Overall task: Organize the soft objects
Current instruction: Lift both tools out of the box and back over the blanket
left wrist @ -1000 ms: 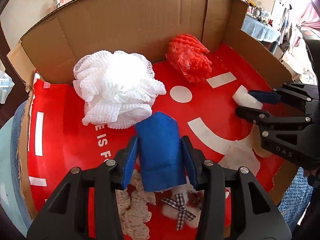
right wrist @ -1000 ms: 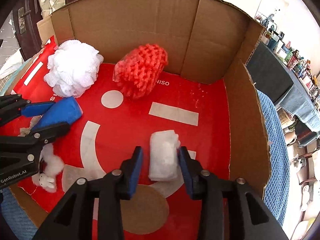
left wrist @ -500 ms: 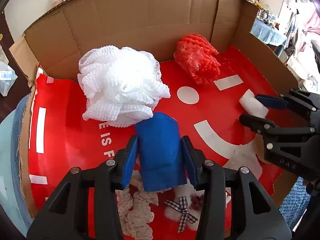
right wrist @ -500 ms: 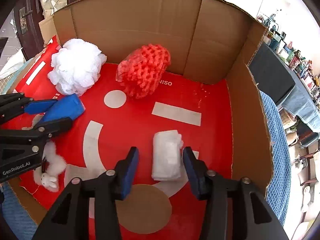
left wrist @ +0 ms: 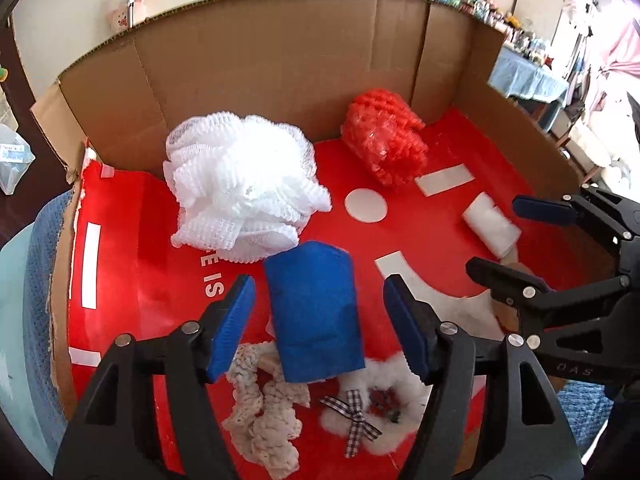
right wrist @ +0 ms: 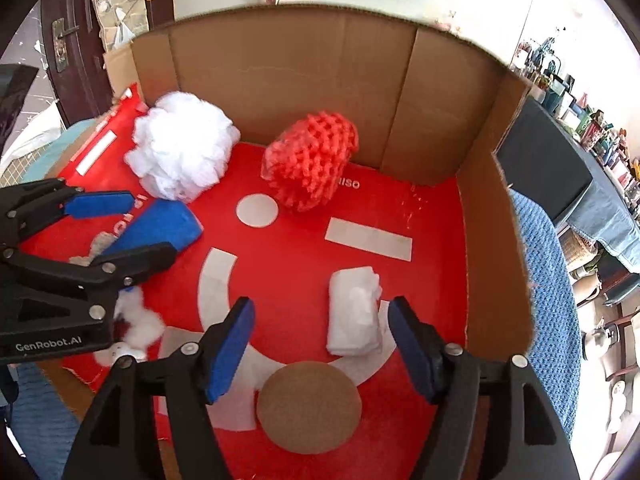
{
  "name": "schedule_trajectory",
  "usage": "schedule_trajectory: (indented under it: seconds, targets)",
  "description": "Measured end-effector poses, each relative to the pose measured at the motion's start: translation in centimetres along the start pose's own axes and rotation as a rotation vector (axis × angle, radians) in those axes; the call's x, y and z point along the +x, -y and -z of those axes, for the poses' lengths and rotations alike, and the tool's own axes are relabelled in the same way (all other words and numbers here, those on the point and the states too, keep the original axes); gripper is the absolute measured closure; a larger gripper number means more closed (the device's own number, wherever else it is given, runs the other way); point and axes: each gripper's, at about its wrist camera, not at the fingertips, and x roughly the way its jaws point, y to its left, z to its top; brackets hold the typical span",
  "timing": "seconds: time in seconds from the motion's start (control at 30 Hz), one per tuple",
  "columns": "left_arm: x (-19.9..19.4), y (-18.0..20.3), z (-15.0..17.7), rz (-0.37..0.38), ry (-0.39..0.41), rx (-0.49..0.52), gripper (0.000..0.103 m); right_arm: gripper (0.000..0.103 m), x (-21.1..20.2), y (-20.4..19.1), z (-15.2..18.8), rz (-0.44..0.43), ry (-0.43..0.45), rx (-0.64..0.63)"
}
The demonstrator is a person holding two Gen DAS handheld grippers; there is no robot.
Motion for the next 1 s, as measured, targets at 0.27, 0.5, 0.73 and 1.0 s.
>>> schedule_trajectory:
  seconds: [0.27,0.5,0.73,1.0]
  targets:
    - [-3.5,-0.7,0.8,0.026,0.083,-0.026,0.031,0.024,-3.6,0.0,0.9,-0.011,0.074,0.01]
    - [-7.7,-0.4,2.2,0.019,0.183,-0.04,0.027,0.009,-7.0,-0.3,1.2,-0.015,0.158,0.033]
    - [-12.1,0.6,4.7,-0.005,0.295,-0.054,0.02,0.002,-11.7,-0.7,3.1,-0.029,0.266,0.057]
    - [-16.6,2.3,9.2,-0.075,0.423,-0.055,0.012,0.0,-17.3,-1.5,6.9,-0.037,0.406,0.083]
